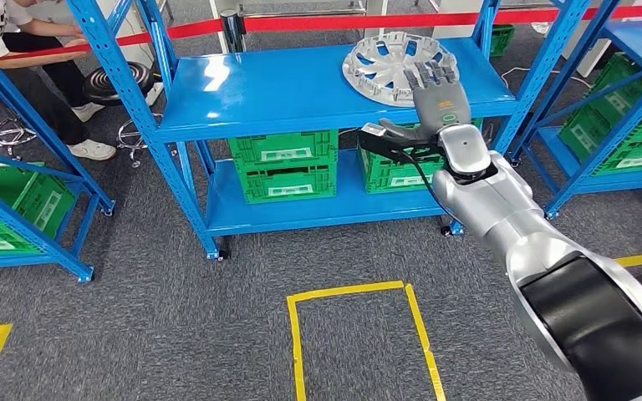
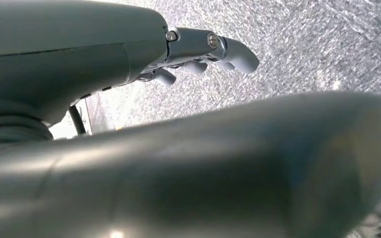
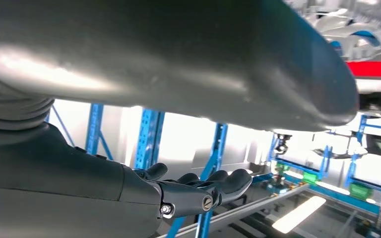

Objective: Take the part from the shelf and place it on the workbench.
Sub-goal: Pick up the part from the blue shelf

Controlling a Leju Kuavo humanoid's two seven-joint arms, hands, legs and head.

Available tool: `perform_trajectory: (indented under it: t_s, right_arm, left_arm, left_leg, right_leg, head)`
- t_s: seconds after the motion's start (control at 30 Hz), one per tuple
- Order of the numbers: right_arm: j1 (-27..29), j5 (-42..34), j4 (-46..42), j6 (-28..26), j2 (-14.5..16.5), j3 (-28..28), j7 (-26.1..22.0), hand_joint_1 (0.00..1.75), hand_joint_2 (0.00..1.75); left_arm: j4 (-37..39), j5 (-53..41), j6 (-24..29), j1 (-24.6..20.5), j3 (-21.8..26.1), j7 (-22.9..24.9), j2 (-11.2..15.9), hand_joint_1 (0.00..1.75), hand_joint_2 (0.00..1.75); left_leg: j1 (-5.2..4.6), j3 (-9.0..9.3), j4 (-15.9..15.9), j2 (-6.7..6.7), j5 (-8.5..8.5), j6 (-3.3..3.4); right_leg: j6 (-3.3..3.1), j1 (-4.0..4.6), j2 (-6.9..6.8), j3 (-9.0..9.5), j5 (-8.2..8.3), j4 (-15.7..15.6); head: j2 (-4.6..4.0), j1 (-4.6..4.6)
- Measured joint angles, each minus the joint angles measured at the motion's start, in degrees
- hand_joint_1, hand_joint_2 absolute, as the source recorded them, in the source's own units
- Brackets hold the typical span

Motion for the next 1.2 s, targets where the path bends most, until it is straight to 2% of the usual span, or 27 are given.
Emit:
perform_trajectory:
  t_s: [0.07,0.1,0.13,0.2,0.27,0.3,0.33,0.4,0.43,0.47,0.5,0.57,0.6,0.63,0.73,0.8,0.87,0.93,0.97,1.0,1.07,1.1,1.17,1.2]
  right_arm:
    - [0.2,-0.1,-0.1,-0.1,-0.9,-0.4,0.0,0.00,0.00]
    - [0.1,-0.2,-0.1,-0.2,-1.2,-0.5,0.0,0.00,0.00]
    - [0.1,-0.3,-0.1,-0.3,-1.6,-0.6,0.0,0.00,0.00]
    - [0.1,-0.5,-0.2,-0.4,-2.3,-0.8,-0.1,0.00,0.00]
    - [0.2,-0.6,-0.2,-0.5,-3.0,-1.1,-0.1,0.00,0.00]
    - [0.1,-0.7,-0.2,-0.5,-3.4,-1.3,0.0,0.00,0.00]
    - [0.1,-0.8,-0.2,-0.6,-3.7,-1.5,0.0,0.00,0.00]
    - [0.3,-0.9,-0.1,-0.7,-4.1,-1.7,-0.2,0.00,0.00]
    - [0.6,-0.9,-0.1,-0.9,-4.2,-1.7,-0.3,0.00,0.00]
    - [0.9,-0.9,-0.1,-1.1,-4.4,-1.7,-0.4,0.00,0.00]
    - [1.1,-1.0,-0.1,-1.3,-4.5,-1.8,-0.5,0.00,0.00]
    - [1.3,-1.0,-0.1,-1.5,-4.8,-1.9,-0.5,0.00,0.00]
    - [1.3,-1.0,-0.1,-1.6,-4.9,-2.0,-0.6,0.00,0.00]
    - [1.3,-1.0,-0.1,-1.6,-5.0,-2.0,-0.6,0.00,0.00]
    - [1.5,-1.0,-0.1,-1.6,-5.2,-2.2,-0.5,0.00,0.00]
    - [1.5,-1.1,-0.2,-1.6,-5.2,-2.4,-0.5,0.00,0.00]
    - [1.5,-1.1,-0.2,-1.6,-5.2,-2.6,-0.6,0.00,0.00]
    - [1.8,-1.1,-0.2,-1.6,-5.2,-2.6,-0.7,0.00,0.00]
    - [2.0,-1.1,-0.2,-1.6,-5.2,-2.6,-0.7,0.00,0.00]
    - [2.2,-1.1,-0.2,-1.6,-5.2,-2.6,-0.7,0.00,0.00]
    - [2.3,-1.1,-0.2,-1.6,-5.1,-2.7,-0.6,0.00,0.00]
    - [2.2,-1.1,-0.1,-1.6,-5.1,-2.7,-0.6,0.00,0.00]
    - [2.2,-1.1,-0.1,-1.6,-5.0,-2.8,-0.6,0.00,0.00]
    - [2.2,-1.0,-0.1,-1.7,-4.9,-2.8,-0.7,0.00,0.00]
  left_arm:
    - [0.0,0.0,0.0,0.1,0.0,-0.1,0.0,0.00,0.00]
    - [0.0,0.0,0.0,0.1,0.1,-0.1,0.0,0.00,0.00]
    - [0.1,0.0,0.0,0.1,0.2,-0.2,0.0,0.00,0.00]
    - [0.1,0.0,0.0,0.1,0.3,-0.2,0.0,0.00,0.00]
    - [0.0,0.0,0.0,0.2,0.3,-0.2,0.0,0.00,0.00]
    - [0.0,0.0,0.0,0.1,0.4,-0.2,0.0,0.00,0.00]
    - [-0.1,0.0,0.0,0.1,0.4,-0.2,0.0,0.00,0.00]
    - [-0.1,0.0,0.0,0.0,0.4,-0.2,0.0,0.00,0.00]
    - [-0.1,0.0,0.0,0.0,0.4,-0.2,-0.1,0.00,0.00]
    - [-0.1,0.0,0.0,0.1,0.4,-0.3,-0.1,0.00,0.00]
    - [-0.1,0.0,0.0,0.1,0.4,-0.3,-0.1,0.00,0.00]
    - [-0.1,0.0,0.1,0.2,0.4,-0.5,-0.2,0.00,0.00]
    - [-0.1,0.0,0.2,0.1,0.4,-0.5,-0.3,0.00,0.00]
    - [-0.1,0.0,0.2,0.0,0.4,-0.5,-0.4,0.00,0.00]
    - [-0.1,0.0,0.3,-0.1,0.5,-0.5,-0.5,0.00,0.00]
    - [-0.2,0.0,0.3,-0.1,0.5,-0.4,-0.5,0.00,0.00]
    - [-0.2,0.0,0.4,-0.3,0.7,-0.4,-0.5,0.00,0.00]
    - [-0.1,0.0,0.4,-0.2,0.9,-0.3,-0.5,0.00,0.00]
    - [-0.1,0.0,0.4,-0.1,0.9,-0.2,-0.5,0.00,0.00]
    - [-0.1,0.0,0.4,-0.1,1.0,-0.1,-0.4,0.00,0.00]
    - [-0.1,0.0,0.4,0.0,1.1,-0.1,-0.3,0.00,0.00]
    - [-0.1,0.0,0.4,0.0,1.3,0.0,-0.2,0.00,0.00]
    - [-0.1,0.0,0.4,0.0,1.4,0.0,0.0,0.00,0.00]
    - [-0.1,0.0,0.4,0.0,1.4,0.1,0.0,0.00,0.00]
  left_leg:
    - [0.19,1.80,-7.5,0.10,5.76,-0.05]
    - [0.18,2.65,-10.4,0.17,7.64,0.21]
    - [0.12,3.08,-12.0,0.22,8.71,0.63]
    - [-0.03,3.50,-12.4,0.22,8.56,1.77]
    - [0.03,4.24,-12.6,0.10,8.53,2.64]
    - [0.06,4.70,-12.7,0.01,8.37,3.01]
    - [0.09,5.05,-12.8,-0.09,8.14,3.29]
    - [0.00,5.54,-12.8,-0.20,7.50,3.60]
    - [-0.04,5.85,-12.7,-0.24,7.13,3.62]
    - [-0.09,6.25,-12.7,-0.27,6.70,3.61]
    - [-0.14,6.74,-12.6,-0.29,6.26,3.55]
    - [-0.25,7.79,-12.4,-0.30,5.32,3.29]
    - [-0.32,8.14,-12.4,-0.33,4.91,3.05]
    - [-0.36,8.36,-12.4,-0.34,4.55,2.70]
    - [-0.41,8.91,-12.0,-0.32,4.04,1.53]
    - [-0.39,8.14,-9.7,-0.22,3.29,0.89]
    - [-0.28,4.64,-3.5,-0.11,1.16,0.38]
    - [-0.21,0.35,2.5,-0.07,-1.04,0.18]
    - [-0.22,-0.80,3.1,-0.08,-0.88,0.25]
    - [-0.24,-0.93,1.7,-0.08,0.48,0.45]
    - [-0.44,1.13,-5.6,-0.06,5.97,1.08]
    - [-0.62,2.25,-9.2,-0.04,7.74,1.42]
    - [-0.94,3.53,-12.9,0.00,8.95,2.03]
    - [-1.01,3.86,-13.2,0.02,8.49,2.34]
  right_leg:
    - [0.66,-0.20,0.04,1.18,-1.13,0.2]
    - [1.04,-0.22,0.07,1.50,-1.61,0.2]
    - [1.47,-0.17,0.09,1.67,-1.98,0.2]
    - [2.24,-0.13,0.17,1.94,-2.23,0.2]
    - [2.74,-0.27,0.06,1.52,-2.40,2.0]
    - [2.86,-0.31,-0.03,0.29,-2.95,4.3]
    - [2.95,-0.31,-0.09,-1.70,-3.89,7.6]
    - [3.08,-0.22,-0.11,-6.57,-6.51,14.5]
    - [3.10,-0.20,-0.12,-8.37,-7.19,16.3]
    - [3.04,-0.18,-0.12,-9.25,-6.69,16.2]
    - [2.86,-0.16,-0.13,-9.10,-4.90,14.1]
    - [2.22,0.06,-0.18,-6.78,0.53,6.3]
    - [1.96,0.27,-0.24,-5.72,1.91,3.1]
    - [1.72,0.50,-0.28,-4.97,2.57,1.1]
    - [0.88,0.59,-0.20,-3.82,2.48,0.1]
    - [0.19,0.30,-0.15,-2.75,2.29,0.0]
    - [-0.33,0.22,-0.16,-1.90,1.70,-0.1]
    - [-0.48,0.25,-0.09,-1.19,0.97,-0.1]
    - [-0.45,0.27,-0.04,-0.69,0.53,0.0]
    - [-0.39,0.29,0.00,-0.09,0.07,0.0]
    - [-0.19,0.31,0.00,1.17,-0.92,0.0]
    - [0.00,0.36,0.01,1.63,-1.37,0.0]
    - [0.49,0.42,0.04,2.08,-1.90,0.0]
    - [0.83,0.49,0.09,2.23,-1.94,0.1]
  head:
    - [0.00,-0.04]
    - [0.00,-0.08]
    - [0.00,-0.07]
    - [0.00,0.02]
    - [0.00,0.10]
    - [0.00,0.13]
    - [0.00,0.14]
    - [0.00,0.15]
    - [0.00,0.14]
    - [0.00,0.14]
    - [0.00,0.15]
    - [0.00,0.13]
    - [0.00,0.13]
    - [0.00,0.11]
    - [0.00,0.09]
    - [0.00,0.00]
    - [0.00,-0.08]
    - [0.00,-0.10]
    - [0.00,-0.11]
    - [0.00,-0.11]
    - [0.00,-0.11]
    - [0.00,-0.11]
    - [0.00,-0.10]
    - [0.00,-0.09]
